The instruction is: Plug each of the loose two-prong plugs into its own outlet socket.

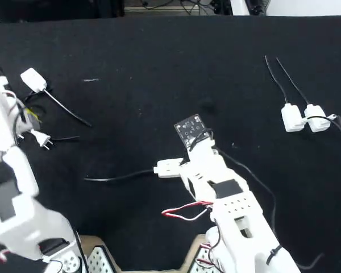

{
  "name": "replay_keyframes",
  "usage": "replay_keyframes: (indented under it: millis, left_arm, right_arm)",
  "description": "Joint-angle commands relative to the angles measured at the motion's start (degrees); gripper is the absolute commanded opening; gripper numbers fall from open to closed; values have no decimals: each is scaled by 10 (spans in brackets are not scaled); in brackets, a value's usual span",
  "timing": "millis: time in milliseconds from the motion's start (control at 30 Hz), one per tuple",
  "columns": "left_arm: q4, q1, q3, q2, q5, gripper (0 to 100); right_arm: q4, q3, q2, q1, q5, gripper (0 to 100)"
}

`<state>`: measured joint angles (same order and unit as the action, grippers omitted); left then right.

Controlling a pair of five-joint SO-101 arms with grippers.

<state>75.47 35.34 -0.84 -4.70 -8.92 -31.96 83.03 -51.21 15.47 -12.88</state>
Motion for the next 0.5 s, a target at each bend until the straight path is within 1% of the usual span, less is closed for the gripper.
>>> replay_keyframes:
  millis: [0, 100, 233, 367, 467]
  left_arm:
    - [16, 0, 179, -118, 55, 224]
    - [17, 0, 245, -203, 80, 224]
    - [18, -9, 296, -295, 100, 224]
    - [47, -31, 339, -357, 101, 224]
    - [53, -43, 364, -391, 109, 222]
  right_arm:
    - [22, -1, -11, 1, 1, 167]
    - [22, 0, -11, 1, 1, 167]
    - [22, 0, -11, 1, 1, 167]
    - [22, 0, -11, 1, 1, 167]
    - [22, 0, -11, 1, 1, 167]
